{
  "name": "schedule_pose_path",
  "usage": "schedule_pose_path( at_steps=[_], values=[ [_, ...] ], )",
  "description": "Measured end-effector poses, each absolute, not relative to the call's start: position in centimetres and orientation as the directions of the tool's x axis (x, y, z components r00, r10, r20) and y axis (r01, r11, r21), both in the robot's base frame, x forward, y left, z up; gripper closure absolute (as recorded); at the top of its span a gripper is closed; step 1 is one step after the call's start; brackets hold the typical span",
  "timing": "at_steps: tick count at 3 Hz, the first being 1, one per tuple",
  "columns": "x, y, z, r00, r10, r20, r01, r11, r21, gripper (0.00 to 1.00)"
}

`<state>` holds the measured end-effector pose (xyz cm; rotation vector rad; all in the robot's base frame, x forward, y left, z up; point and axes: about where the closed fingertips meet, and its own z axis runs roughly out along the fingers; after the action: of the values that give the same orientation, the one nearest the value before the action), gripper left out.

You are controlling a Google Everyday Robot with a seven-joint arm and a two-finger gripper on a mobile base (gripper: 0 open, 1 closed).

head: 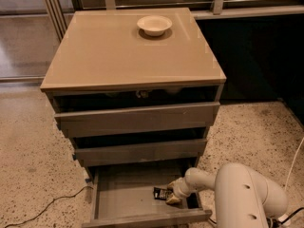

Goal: Pick rxbar chocolate from bottom drawer and place on counter

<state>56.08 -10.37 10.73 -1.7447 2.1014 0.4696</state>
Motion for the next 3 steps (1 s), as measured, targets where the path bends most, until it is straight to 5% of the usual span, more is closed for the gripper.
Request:
schedule_pose_path(
  at_steps=[2,3],
  values=[
    [55.8,-10.2,11.0,-0.166,-0.865,-0.474,-0.984,0.177,0.022,1.00],
    [55.7,-9.9,12.6,-0.152,-0.871,-0.468,-0.986,0.169,0.006,1.00]
  ],
)
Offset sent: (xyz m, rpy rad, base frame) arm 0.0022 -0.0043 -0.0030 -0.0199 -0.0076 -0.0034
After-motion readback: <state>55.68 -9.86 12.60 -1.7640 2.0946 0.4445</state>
